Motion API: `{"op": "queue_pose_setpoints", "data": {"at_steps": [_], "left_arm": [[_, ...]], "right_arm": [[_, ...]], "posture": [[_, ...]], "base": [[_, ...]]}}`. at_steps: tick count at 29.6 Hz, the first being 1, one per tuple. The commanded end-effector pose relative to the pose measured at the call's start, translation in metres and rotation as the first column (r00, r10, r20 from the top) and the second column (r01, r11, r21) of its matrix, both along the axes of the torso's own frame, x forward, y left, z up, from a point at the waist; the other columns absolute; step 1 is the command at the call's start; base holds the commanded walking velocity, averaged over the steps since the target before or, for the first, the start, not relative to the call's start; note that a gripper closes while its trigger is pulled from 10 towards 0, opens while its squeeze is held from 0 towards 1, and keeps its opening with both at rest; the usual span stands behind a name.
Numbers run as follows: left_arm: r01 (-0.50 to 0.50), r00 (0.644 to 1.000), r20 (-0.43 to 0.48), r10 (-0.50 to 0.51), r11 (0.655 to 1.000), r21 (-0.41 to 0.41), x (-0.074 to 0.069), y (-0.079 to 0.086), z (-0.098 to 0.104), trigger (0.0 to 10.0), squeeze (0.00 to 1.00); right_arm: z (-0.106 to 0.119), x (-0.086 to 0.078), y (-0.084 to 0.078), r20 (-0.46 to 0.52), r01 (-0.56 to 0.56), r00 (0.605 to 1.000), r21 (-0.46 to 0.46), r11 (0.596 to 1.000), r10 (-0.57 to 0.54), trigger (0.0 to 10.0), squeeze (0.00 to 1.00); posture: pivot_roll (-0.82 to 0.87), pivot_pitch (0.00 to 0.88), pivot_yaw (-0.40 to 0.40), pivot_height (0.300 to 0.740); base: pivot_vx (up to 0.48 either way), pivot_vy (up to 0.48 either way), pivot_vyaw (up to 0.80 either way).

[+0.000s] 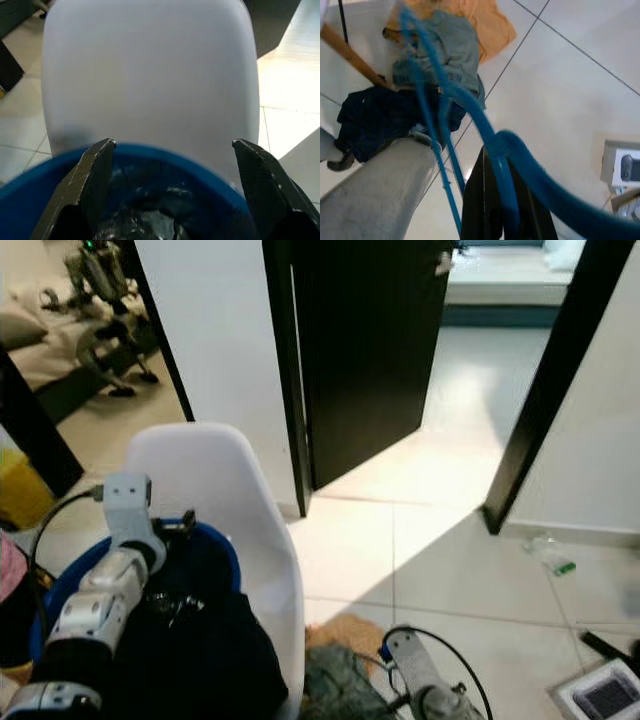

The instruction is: Hang hanger

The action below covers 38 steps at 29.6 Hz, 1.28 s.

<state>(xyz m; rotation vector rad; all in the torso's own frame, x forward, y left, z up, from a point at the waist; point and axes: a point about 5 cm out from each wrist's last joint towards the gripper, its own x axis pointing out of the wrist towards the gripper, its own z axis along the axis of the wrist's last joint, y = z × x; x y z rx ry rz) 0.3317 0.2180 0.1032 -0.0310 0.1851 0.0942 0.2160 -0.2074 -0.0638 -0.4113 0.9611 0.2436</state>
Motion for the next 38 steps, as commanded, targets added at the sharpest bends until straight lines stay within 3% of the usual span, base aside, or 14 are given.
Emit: {"op": "queue_pose_setpoints", "data": {"at_steps": [1,9,12,16,23,27,30,38], "left_arm": [[-0.014,1.000,-0.006,0.014,1.000,0.007,0.000,0.002,0.002,10.0,0.00],[-0.016,0.988,-0.152,0.015,1.000,-0.010,-0.012,-0.001,-0.016,10.0,0.00],[-0.009,0.970,-0.241,-0.006,0.998,-0.061,-0.021,-0.005,-0.021,10.0,0.00],[0.009,0.958,-0.283,-0.040,0.994,-0.108,-0.026,-0.008,-0.022,10.0,0.00],[0.104,0.947,-0.273,-0.173,0.963,-0.248,-0.032,-0.017,-0.013,10.0,0.00],[0.121,0.942,-0.271,-0.197,0.954,-0.273,-0.032,-0.018,-0.013,10.0,0.00],[0.195,0.920,-0.256,-0.298,0.912,-0.361,-0.035,-0.025,-0.019,10.0,0.00],[0.280,0.893,-0.228,-0.387,0.876,-0.392,-0.036,-0.030,-0.026,10.0,0.00]], "right_arm": [[0.000,0.001,0.002,0.006,0.012,1.000,0.017,1.000,-0.012,10.0,0.00],[-0.003,-0.004,0.002,-0.012,0.007,1.000,0.008,1.000,-0.007,10.0,0.00],[-0.004,-0.006,0.002,-0.018,0.007,1.000,0.004,1.000,-0.007,10.0,0.00],[-0.004,-0.007,0.001,-0.021,0.009,1.000,0.003,1.000,-0.009,10.0,0.00],[-0.005,-0.008,0.000,-0.026,0.004,1.000,0.000,1.000,-0.004,10.0,0.00],[-0.005,-0.008,0.000,-0.027,0.003,1.000,0.000,1.000,-0.003,10.0,0.00],[-0.005,-0.008,0.000,-0.026,0.004,1.000,-0.001,1.000,-0.004,10.0,0.00],[-0.004,-0.008,-0.001,-0.026,0.005,1.000,-0.003,1.000,-0.005,10.0,0.00]], "posture": [[0.00,0.000,0.045,0.740],[0.00,0.000,0.053,0.740],[0.00,0.000,0.052,0.740],[0.00,0.000,0.052,0.740],[0.01,0.000,0.042,0.740],[0.01,0.000,0.042,0.740],[0.00,0.000,0.036,0.740],[-0.01,0.000,0.032,0.740]], "base": [[0.000,0.000,0.00],[0.000,0.000,0.00],[0.000,0.000,0.00],[0.000,0.000,0.00],[0.000,0.000,0.00],[0.000,0.000,0.00],[0.000,0.000,0.00],[0.000,0.000,0.00]]}}
